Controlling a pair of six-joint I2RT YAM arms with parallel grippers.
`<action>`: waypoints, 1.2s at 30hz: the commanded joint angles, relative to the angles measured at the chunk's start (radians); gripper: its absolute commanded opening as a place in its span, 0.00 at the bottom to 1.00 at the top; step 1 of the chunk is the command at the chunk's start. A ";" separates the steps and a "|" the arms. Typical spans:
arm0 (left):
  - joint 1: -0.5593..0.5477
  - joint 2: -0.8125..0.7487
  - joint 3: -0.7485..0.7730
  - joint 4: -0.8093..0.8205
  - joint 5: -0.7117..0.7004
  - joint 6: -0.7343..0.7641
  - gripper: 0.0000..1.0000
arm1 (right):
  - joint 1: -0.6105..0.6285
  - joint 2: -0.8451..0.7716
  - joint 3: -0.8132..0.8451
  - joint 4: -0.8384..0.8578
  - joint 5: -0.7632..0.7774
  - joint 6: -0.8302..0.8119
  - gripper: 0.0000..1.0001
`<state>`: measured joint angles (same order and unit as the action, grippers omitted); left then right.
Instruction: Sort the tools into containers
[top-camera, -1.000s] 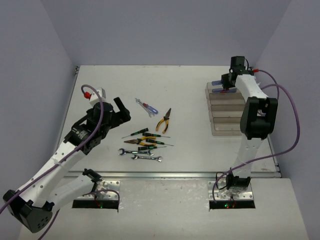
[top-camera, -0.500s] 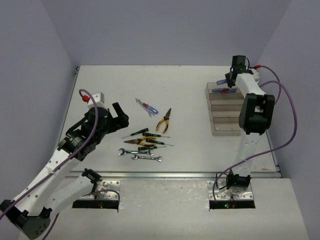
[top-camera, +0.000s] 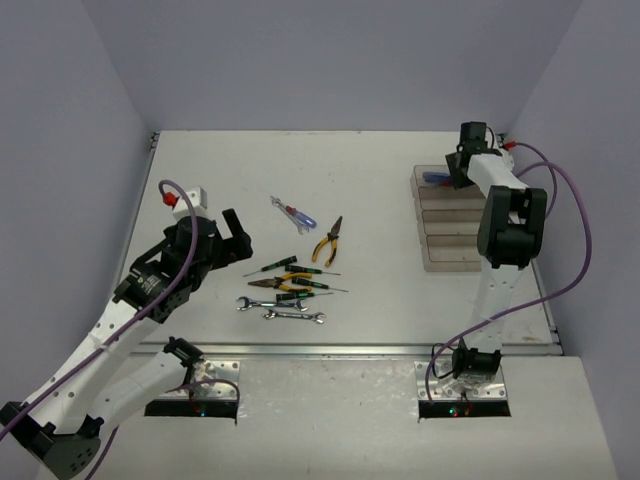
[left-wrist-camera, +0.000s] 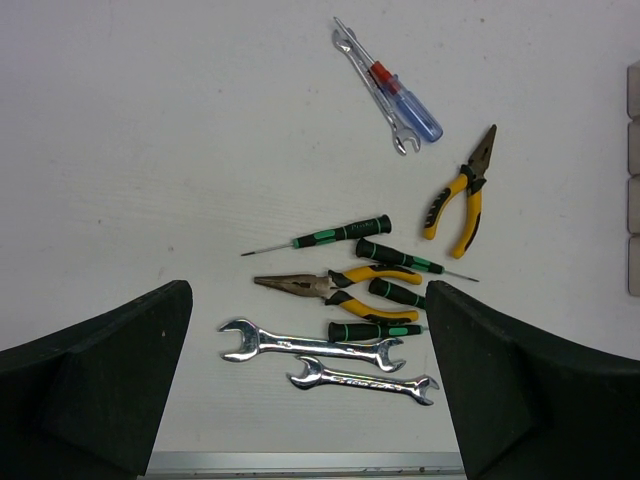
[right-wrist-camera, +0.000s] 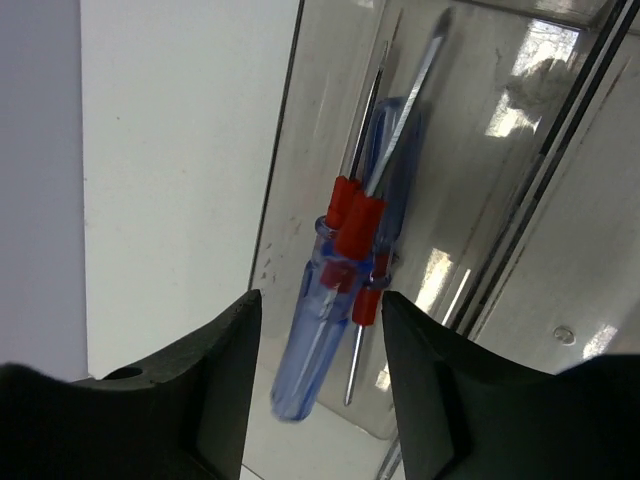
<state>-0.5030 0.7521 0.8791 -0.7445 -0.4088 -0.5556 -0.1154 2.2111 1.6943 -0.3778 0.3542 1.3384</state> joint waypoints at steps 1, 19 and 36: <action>-0.003 -0.011 0.044 0.004 -0.030 0.022 1.00 | -0.003 -0.077 0.008 0.026 0.010 -0.001 0.63; -0.003 -0.088 -0.001 0.044 -0.180 0.036 1.00 | 0.335 -0.176 0.068 0.258 -0.474 -0.857 0.84; -0.003 -0.096 -0.018 0.047 -0.147 0.036 1.00 | 0.751 0.205 0.455 -0.191 -0.309 -1.372 0.68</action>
<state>-0.5030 0.6699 0.8654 -0.7390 -0.5582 -0.5308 0.6437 2.4170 2.1014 -0.4893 0.0121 0.0588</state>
